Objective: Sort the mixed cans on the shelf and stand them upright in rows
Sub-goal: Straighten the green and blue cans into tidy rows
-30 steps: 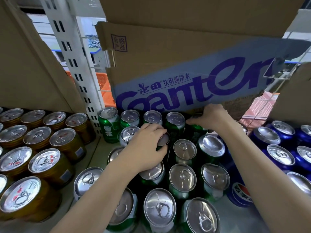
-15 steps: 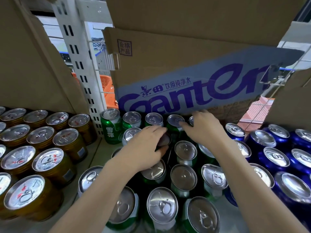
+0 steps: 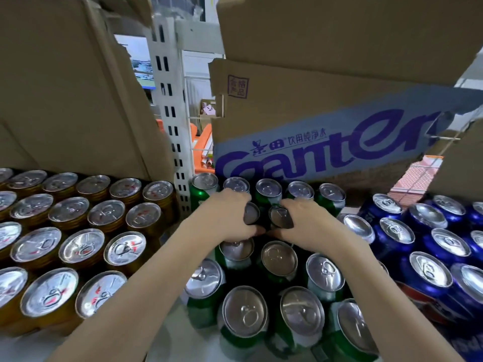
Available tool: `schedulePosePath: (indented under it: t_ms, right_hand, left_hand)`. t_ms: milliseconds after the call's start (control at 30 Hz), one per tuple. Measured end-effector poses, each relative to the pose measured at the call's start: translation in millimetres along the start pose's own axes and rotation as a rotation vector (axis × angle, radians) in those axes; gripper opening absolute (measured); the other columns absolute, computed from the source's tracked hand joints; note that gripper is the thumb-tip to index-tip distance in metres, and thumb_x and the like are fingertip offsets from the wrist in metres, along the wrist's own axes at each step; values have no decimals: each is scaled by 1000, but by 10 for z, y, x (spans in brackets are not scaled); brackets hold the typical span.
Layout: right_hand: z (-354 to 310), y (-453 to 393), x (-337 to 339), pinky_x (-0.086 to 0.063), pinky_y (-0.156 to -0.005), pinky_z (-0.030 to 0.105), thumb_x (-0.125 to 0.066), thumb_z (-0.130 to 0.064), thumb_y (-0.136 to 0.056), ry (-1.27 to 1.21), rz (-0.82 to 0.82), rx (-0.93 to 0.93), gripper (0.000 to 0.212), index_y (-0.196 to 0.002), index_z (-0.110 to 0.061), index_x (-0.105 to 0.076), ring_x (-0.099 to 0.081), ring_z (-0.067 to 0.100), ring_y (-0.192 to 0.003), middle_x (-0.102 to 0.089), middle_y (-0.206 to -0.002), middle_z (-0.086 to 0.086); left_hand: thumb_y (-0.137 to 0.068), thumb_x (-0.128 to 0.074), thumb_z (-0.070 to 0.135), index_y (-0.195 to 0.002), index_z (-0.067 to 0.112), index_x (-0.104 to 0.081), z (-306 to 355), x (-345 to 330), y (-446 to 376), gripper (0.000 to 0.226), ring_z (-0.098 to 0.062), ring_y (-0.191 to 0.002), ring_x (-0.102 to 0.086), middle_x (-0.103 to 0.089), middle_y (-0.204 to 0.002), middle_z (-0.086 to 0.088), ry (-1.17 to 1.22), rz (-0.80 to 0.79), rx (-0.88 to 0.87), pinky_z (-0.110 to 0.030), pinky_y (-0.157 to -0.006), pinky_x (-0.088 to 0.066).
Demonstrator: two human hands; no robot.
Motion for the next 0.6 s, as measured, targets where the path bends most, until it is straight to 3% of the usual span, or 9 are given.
schedulePosePath:
  t_ms: [167, 300, 367, 467, 600]
  right_hand:
    - [-77, 15, 112, -44, -68, 31, -66, -28, -76, -35, -2, 16, 33, -106, -22, -56, -58, 25, -92, -56, -89, 0]
    - [-165, 65, 278, -42, -76, 28, -74, -28, -70, -47, 16, 64, 58, -125, -23, -54, -55, 20, -98, -60, -106, 2]
    - [-215, 94, 394, -36, -76, 23, -76, -32, -72, -60, 27, 76, 64, -130, -23, -51, -52, 15, -99, -58, -113, -1]
    - [-340, 139, 548, -40, -78, 23, -74, -33, -74, -109, 57, 105, 58, -128, -25, -54, -53, 11, -95, -61, -111, -5]
    - [-491, 95, 609, -42, -78, 23, -73, -33, -76, -154, 92, 108, 50, -122, -21, -58, -56, 13, -95, -64, -108, -3]
  left_hand:
    - [-73, -71, 50, -88, 11, -58, -51, 121, -86, 44, -19, -76, -50, -49, -79, 0, 10, -5, 24, -26, -59, -36]
    - [-73, -68, 56, -82, 14, -61, -268, 291, -7, 43, -15, -68, -52, -58, -74, 0, 20, -23, 33, -25, -52, -34]
    - [-73, -68, 56, -86, 14, -64, -402, 444, 52, 44, -15, -69, -56, -63, -77, -1, 55, -9, 52, -25, -55, -41]
    - [-75, -66, 57, -105, 18, -68, -534, 690, 137, 49, -12, -75, -57, -64, -87, 4, 70, 23, 75, -22, -59, -43]
    - [-74, -66, 59, -105, 17, -68, -675, 802, 185, 52, -17, -81, -59, -66, -94, -2, 63, 42, 113, -24, -63, -43]
Point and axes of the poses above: each hand's wrist, its own y-axis away from the middle knuckle, its own x-axis out of the back of the hand, z = x × y, the point moved 9 cm from there along -y, towards the middle knuckle
